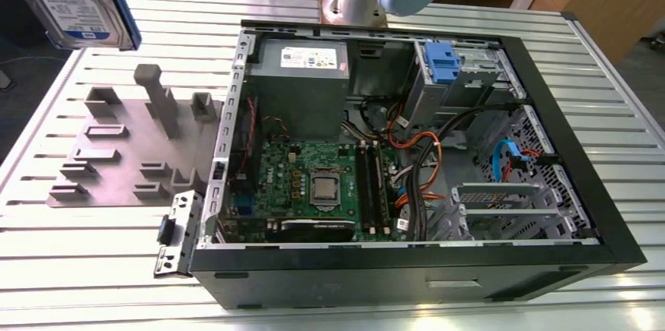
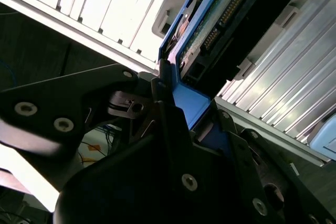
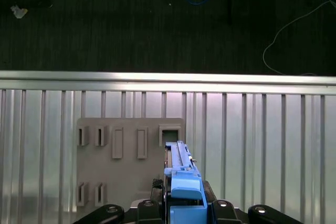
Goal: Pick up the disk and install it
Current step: 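Pick up the disk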
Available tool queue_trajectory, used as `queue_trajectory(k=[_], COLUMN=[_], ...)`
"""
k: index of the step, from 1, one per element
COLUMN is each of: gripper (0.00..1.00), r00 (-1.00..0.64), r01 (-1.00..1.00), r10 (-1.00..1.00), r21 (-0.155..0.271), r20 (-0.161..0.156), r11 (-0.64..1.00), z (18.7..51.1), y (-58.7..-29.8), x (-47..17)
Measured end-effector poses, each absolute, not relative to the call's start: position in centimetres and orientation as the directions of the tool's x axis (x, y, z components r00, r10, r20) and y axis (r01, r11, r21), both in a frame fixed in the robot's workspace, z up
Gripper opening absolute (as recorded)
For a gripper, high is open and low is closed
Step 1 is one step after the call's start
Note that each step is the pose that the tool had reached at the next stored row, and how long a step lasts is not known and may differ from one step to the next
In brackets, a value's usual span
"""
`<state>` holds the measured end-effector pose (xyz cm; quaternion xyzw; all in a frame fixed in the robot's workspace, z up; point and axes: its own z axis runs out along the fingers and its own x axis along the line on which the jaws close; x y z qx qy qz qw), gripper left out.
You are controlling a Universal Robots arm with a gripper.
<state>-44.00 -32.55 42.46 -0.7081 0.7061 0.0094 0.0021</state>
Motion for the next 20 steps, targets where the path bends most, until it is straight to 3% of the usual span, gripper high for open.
queue_trajectory(k=[20], gripper=[0.36], r00=[0.003], r01=[-1.0], r10=[-1.0], r21=[0.01], r20=[-0.016], r11=[-0.003], z=[44.5], y=[-32.6], x=[-44.0])
